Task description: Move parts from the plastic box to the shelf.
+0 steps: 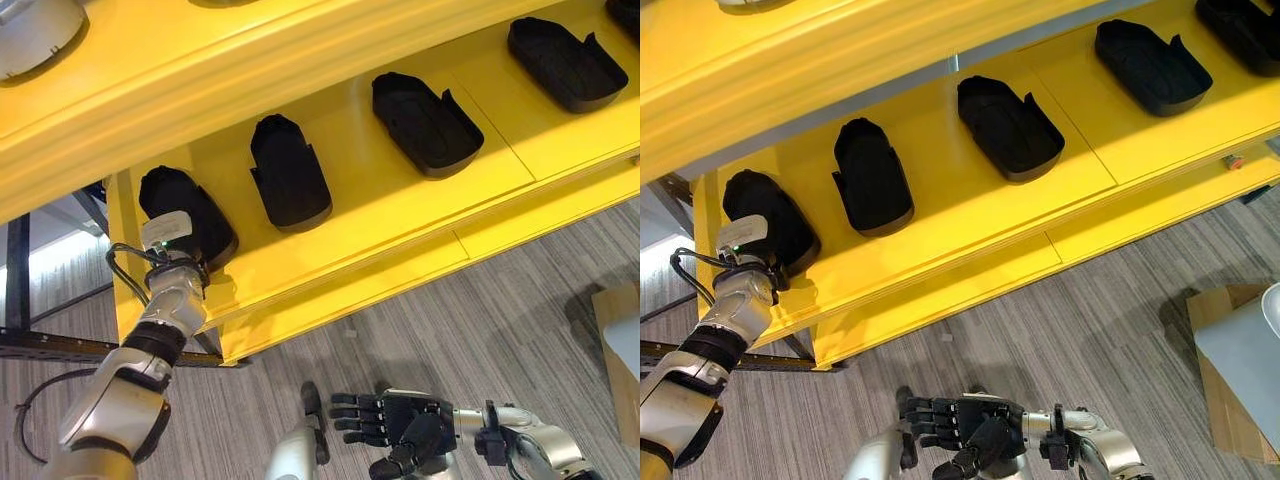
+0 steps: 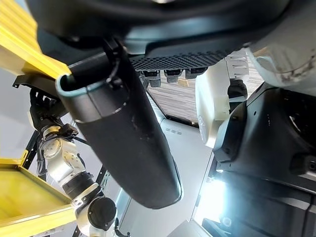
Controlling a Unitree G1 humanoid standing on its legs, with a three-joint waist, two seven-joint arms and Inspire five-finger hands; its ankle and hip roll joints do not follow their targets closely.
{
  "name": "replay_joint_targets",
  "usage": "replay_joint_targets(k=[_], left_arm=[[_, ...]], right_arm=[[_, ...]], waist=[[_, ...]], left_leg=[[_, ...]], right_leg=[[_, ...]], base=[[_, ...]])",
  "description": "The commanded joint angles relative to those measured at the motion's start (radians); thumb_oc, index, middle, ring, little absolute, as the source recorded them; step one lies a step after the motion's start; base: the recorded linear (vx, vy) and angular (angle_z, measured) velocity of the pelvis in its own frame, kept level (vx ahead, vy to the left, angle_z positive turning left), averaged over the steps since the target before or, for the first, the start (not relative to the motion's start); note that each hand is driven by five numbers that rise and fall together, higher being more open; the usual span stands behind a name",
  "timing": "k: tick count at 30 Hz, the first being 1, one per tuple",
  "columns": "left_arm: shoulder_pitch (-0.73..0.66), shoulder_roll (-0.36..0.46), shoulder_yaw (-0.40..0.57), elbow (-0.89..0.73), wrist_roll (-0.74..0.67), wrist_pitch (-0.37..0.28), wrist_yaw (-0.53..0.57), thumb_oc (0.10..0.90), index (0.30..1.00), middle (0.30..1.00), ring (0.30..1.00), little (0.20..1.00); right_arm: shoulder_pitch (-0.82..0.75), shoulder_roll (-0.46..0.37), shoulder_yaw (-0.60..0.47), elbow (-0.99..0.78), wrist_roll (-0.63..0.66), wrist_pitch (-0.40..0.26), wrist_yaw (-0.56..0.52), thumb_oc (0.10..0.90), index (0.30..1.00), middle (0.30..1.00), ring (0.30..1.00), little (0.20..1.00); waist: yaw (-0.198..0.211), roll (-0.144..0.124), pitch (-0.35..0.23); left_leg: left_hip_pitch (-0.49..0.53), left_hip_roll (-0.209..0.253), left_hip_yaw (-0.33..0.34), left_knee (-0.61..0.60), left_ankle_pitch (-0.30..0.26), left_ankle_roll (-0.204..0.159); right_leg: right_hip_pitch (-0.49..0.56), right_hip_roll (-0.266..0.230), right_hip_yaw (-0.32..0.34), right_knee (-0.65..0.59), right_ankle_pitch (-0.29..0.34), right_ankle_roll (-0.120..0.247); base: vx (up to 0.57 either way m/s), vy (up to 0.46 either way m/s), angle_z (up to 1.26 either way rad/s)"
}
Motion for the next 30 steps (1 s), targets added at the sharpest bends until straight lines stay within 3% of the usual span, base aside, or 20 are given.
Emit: replay_joint_targets(k=[1,13,20,25,30], left_arm=[[-0.089,0.085,-0.009,0.058,0.105,0.090,0.120,0.900,1.000,1.000,1.000,1.000],[-0.101,0.124,-0.034,0.097,0.205,0.179,0.065,0.900,1.000,1.000,1.000,1.000],[-0.105,0.137,-0.049,0.101,0.214,0.180,0.049,0.900,1.000,1.000,1.000,1.000],[-0.099,0.166,-0.078,0.064,0.347,0.186,-0.020,0.900,1.000,1.000,1.000,1.000],[-0.094,0.188,-0.094,0.050,0.386,0.204,-0.062,0.900,1.000,1.000,1.000,1.000]], right_arm=[[-0.018,0.057,0.047,-0.099,0.109,-0.047,0.046,0.900,1.000,1.000,1.000,1.000],[-0.033,0.054,0.059,-0.105,0.124,-0.045,0.030,0.900,1.000,1.000,1.000,1.000],[-0.042,0.054,0.073,-0.107,0.138,-0.051,0.015,0.900,1.000,1.000,1.000,1.000],[-0.059,0.055,0.088,-0.107,0.161,-0.060,0.001,0.900,1.000,1.000,1.000,1.000],[-0.068,0.055,0.104,-0.105,0.173,-0.070,-0.013,0.900,1.000,1.000,1.000,1.000]], waist=[[-0.011,-0.045,-0.026],[-0.005,-0.046,-0.021],[0.000,-0.050,-0.018],[0.012,-0.053,-0.013],[0.020,-0.053,-0.010]], left_leg=[[0.002,-0.060,-0.014,0.092,-0.085,0.076],[-0.001,-0.056,-0.014,0.093,-0.087,0.074],[-0.002,-0.053,-0.014,0.097,-0.092,0.077],[-0.007,-0.051,-0.017,0.099,-0.094,0.081],[-0.010,-0.050,-0.019,0.099,-0.095,0.082]], right_leg=[[0.063,-0.045,-0.081,-0.168,0.121,0.036],[0.063,-0.044,-0.084,-0.169,0.120,0.035],[0.066,-0.042,-0.087,-0.172,0.121,0.034],[0.065,-0.040,-0.091,-0.174,0.123,0.033],[0.066,-0.040,-0.095,-0.175,0.123,0.033]], base=[[0.00,0.000,0.00],[0.00,0.000,0.00],[0.00,0.000,0.00],[-0.01,-0.015,-0.01],[0.00,0.000,0.00]])
